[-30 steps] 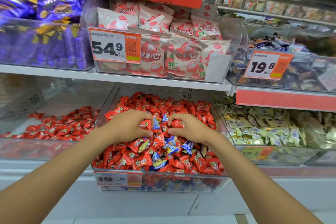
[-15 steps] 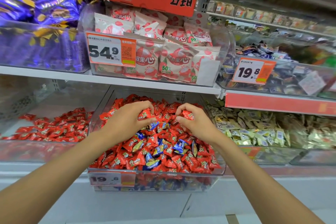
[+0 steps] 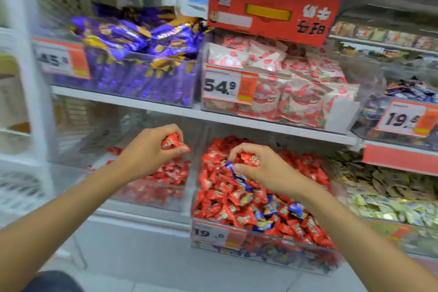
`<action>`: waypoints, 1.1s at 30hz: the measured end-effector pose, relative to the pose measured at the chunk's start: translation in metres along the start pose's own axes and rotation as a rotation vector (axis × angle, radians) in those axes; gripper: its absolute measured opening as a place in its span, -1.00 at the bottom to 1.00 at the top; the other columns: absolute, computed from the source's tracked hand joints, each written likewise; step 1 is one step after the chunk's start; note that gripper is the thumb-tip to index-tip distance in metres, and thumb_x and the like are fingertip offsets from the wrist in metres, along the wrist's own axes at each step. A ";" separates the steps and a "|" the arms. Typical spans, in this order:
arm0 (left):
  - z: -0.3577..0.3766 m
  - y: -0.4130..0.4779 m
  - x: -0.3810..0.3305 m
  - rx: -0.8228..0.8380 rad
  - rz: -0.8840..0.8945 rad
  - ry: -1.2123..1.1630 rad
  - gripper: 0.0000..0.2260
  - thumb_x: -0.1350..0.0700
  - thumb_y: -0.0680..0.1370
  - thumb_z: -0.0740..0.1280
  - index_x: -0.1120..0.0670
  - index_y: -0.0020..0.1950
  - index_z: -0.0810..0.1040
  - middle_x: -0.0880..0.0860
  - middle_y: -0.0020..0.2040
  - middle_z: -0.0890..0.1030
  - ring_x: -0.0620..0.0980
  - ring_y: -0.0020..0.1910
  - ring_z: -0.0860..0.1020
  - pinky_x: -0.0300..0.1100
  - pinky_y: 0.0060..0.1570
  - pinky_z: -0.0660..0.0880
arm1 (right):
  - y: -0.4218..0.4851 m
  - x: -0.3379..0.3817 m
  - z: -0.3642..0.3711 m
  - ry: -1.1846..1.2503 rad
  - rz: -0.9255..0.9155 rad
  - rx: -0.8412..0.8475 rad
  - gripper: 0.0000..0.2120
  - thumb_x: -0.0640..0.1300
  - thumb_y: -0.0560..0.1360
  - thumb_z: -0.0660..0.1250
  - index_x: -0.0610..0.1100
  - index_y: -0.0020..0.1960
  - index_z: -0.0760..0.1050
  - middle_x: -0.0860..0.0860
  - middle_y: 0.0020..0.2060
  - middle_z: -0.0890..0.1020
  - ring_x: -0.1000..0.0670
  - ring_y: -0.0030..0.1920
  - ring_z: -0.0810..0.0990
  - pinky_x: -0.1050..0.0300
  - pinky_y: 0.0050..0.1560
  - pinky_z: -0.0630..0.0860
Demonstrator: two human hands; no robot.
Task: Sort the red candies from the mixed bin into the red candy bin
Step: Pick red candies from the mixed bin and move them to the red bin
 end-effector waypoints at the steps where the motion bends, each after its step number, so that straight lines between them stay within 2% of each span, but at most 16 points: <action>1: -0.011 -0.001 0.020 -0.015 -0.042 0.026 -0.82 0.00 0.42 0.48 -0.07 -0.19 0.48 -0.11 -0.32 0.55 -0.20 -0.36 0.46 -0.15 -0.22 0.43 | 0.015 0.010 0.011 -0.028 -0.040 0.026 -0.90 -0.26 0.49 0.37 -0.09 -0.06 0.54 0.17 -0.09 0.59 0.21 -0.02 0.53 0.35 0.12 0.35; 3: -0.028 0.000 0.058 -0.048 -0.122 0.066 -0.82 -0.01 0.42 0.48 -0.05 -0.19 0.47 -0.11 -0.34 0.55 -0.17 -0.38 0.47 -0.09 -0.23 0.45 | 0.050 0.028 0.036 -0.057 -0.114 0.058 -0.89 -0.29 0.48 0.36 -0.12 -0.04 0.55 0.10 -0.09 0.61 0.13 -0.03 0.55 0.29 0.10 0.38; 5: -0.038 0.004 0.091 -0.081 -0.188 0.090 -0.82 0.01 0.42 0.48 -0.02 -0.18 0.49 -0.04 -0.32 0.57 -0.05 -0.34 0.53 -0.04 -0.21 0.49 | 0.086 0.042 0.063 -0.070 -0.156 0.085 -0.88 -0.30 0.46 0.36 -0.12 -0.04 0.55 0.02 -0.09 0.62 0.04 -0.05 0.57 0.22 0.06 0.42; 9: -0.037 0.016 0.142 -0.086 -0.287 0.117 -0.79 -0.01 0.41 0.49 0.06 -0.16 0.52 0.03 -0.27 0.58 0.07 -0.22 0.57 -0.02 -0.16 0.49 | 0.149 0.046 0.114 -0.154 -0.113 0.143 -0.85 -0.24 0.46 0.39 -0.13 0.02 0.55 0.02 -0.08 0.59 0.02 -0.09 0.52 0.20 -0.01 0.38; 11: -0.030 0.015 0.164 -0.002 -0.349 0.152 -0.72 -0.07 0.36 0.51 0.06 -0.12 0.53 0.03 -0.21 0.60 0.10 -0.13 0.58 -0.04 -0.12 0.49 | 0.171 0.035 0.134 -0.183 -0.041 0.214 -0.75 -0.18 0.44 0.44 -0.12 0.12 0.56 0.01 0.01 0.60 0.03 0.01 0.54 0.24 0.01 0.36; 14: -0.024 0.005 0.186 0.185 -0.446 0.192 -0.47 -0.24 0.23 0.54 -0.13 0.14 0.56 -0.05 0.05 0.63 0.00 0.09 0.57 -0.04 0.13 0.49 | 0.187 0.020 0.150 -0.209 0.090 0.396 -0.46 -0.04 0.40 0.51 -0.06 0.33 0.47 0.05 0.26 0.54 0.08 0.28 0.47 0.30 0.21 0.31; 16: -0.027 -0.001 0.190 0.231 -0.452 0.183 -0.43 -0.23 0.24 0.54 -0.17 0.21 0.53 -0.06 0.11 0.62 -0.03 0.11 0.56 -0.07 0.16 0.48 | 0.188 0.017 0.143 -0.263 0.090 0.387 -0.44 0.00 0.39 0.50 -0.05 0.35 0.46 0.06 0.30 0.51 0.10 0.31 0.44 0.34 0.20 0.27; 21: -0.021 -0.013 0.140 0.278 -0.317 0.172 -0.56 -0.10 0.41 0.46 -0.07 0.27 0.52 -0.05 0.25 0.55 -0.06 0.21 0.50 -0.11 0.23 0.43 | 0.131 0.004 0.083 -0.339 -0.020 0.128 -0.74 -0.08 0.49 0.39 -0.05 0.18 0.58 0.05 0.18 0.60 0.05 0.23 0.52 0.25 0.24 0.33; 24: 0.002 -0.007 0.079 0.240 -0.151 0.109 -0.64 -0.02 0.45 0.44 -0.03 0.23 0.56 -0.06 0.13 0.61 -0.08 0.13 0.55 -0.17 0.16 0.44 | 0.073 -0.020 0.044 -0.399 -0.005 -0.001 -0.80 -0.14 0.49 0.38 -0.01 0.10 0.61 0.09 0.07 0.59 0.03 0.15 0.53 0.05 0.26 0.39; 25: 0.012 -0.003 0.058 0.229 -0.100 0.085 -0.67 0.01 0.46 0.43 -0.01 0.21 0.57 -0.06 0.08 0.61 -0.09 0.08 0.55 -0.20 0.12 0.44 | 0.054 -0.028 0.032 -0.404 0.016 -0.034 -0.81 -0.15 0.49 0.38 -0.01 0.09 0.61 0.11 0.04 0.58 0.03 0.15 0.52 0.04 0.26 0.38; 27: 0.035 0.006 0.015 0.234 -0.005 0.054 -0.70 0.03 0.47 0.42 0.01 0.19 0.58 -0.07 0.03 0.60 -0.12 0.01 0.53 -0.24 0.08 0.41 | 0.019 -0.043 0.008 -0.388 0.083 -0.090 -0.82 -0.18 0.49 0.38 -0.04 0.08 0.61 0.11 0.01 0.56 0.03 0.12 0.52 0.14 0.21 0.34; 30: 0.069 0.017 -0.036 0.267 0.078 0.031 -0.72 0.00 0.49 0.40 -0.01 0.18 0.57 -0.03 0.06 0.62 -0.07 0.01 0.53 -0.12 0.10 0.44 | -0.023 -0.063 -0.020 -0.358 0.188 -0.126 -0.81 -0.20 0.50 0.38 -0.06 0.10 0.59 0.07 0.00 0.55 0.03 0.08 0.52 0.25 0.10 0.31; 33: 0.105 0.024 -0.070 0.326 0.123 0.041 -0.69 -0.02 0.50 0.38 -0.03 0.23 0.55 -0.01 0.12 0.61 -0.04 0.07 0.53 -0.15 0.12 0.42 | -0.057 -0.084 -0.040 -0.343 0.251 -0.148 -0.78 -0.24 0.49 0.38 -0.08 0.12 0.59 0.07 -0.02 0.54 0.04 0.07 0.51 0.34 0.03 0.26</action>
Point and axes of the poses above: each hand's wrist, its own y-axis towards the middle knuckle, its own z-axis out of the palm, x = y × z, the point moved 3 cm from there along y, towards the middle knuckle
